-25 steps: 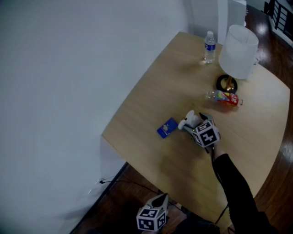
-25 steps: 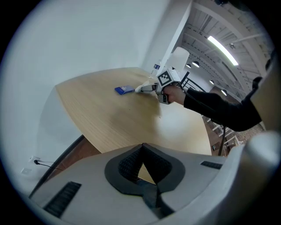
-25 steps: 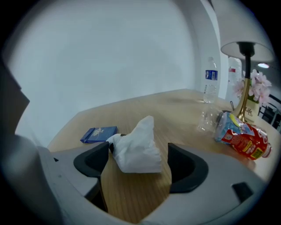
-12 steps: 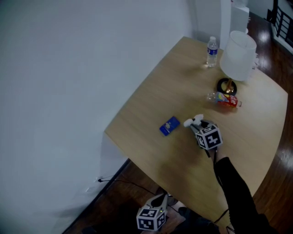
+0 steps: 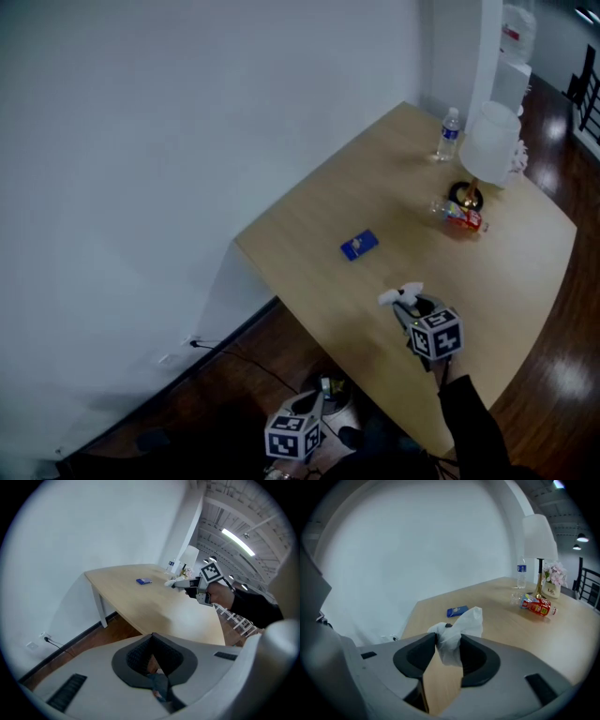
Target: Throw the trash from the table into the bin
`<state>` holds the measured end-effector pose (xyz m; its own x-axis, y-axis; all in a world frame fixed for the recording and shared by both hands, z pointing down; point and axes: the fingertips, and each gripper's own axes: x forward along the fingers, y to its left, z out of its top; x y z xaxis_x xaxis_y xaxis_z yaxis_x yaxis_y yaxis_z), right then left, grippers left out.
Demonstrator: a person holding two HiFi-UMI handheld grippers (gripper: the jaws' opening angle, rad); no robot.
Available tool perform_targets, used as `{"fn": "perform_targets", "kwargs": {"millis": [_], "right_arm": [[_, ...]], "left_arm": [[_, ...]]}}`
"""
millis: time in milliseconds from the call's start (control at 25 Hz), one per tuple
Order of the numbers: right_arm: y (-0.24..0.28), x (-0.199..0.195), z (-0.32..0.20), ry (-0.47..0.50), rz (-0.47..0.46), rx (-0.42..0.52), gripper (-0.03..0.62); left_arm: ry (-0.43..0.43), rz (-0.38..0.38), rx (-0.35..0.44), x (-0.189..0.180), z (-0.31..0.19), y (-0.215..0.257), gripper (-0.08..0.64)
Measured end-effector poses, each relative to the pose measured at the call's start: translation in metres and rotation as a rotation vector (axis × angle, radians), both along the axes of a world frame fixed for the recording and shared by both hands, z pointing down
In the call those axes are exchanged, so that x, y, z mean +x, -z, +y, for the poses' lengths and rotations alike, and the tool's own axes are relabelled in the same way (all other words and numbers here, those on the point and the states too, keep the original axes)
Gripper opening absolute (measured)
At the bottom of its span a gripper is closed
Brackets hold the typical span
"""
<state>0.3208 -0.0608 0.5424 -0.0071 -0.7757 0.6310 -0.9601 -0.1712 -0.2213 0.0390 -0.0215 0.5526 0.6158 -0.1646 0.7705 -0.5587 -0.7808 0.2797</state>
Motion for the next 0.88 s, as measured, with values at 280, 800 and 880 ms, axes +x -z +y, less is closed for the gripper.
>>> {"fn": "perform_targets", "kwargs": {"millis": [280,800,880], "right_arm": [[-0.002,-0.116,0.076,0.138,-0.054,-0.056,0.167],[-0.010,-0.239,0.122,0.410,-0.063,-0.122,0.167],[-0.019,-0.258,0.122,0.461,-0.067,-0.146,0.167]], "left_arm": [[0.103,0.028,-0.004,-0.060,0.039,-0.006,0.008],[0.347,0.033,-0.025,-0.154,0.083,-0.029,0.008],[0.383,0.032,-0.029,-0.164,0.086,-0.033,0.008]]}}
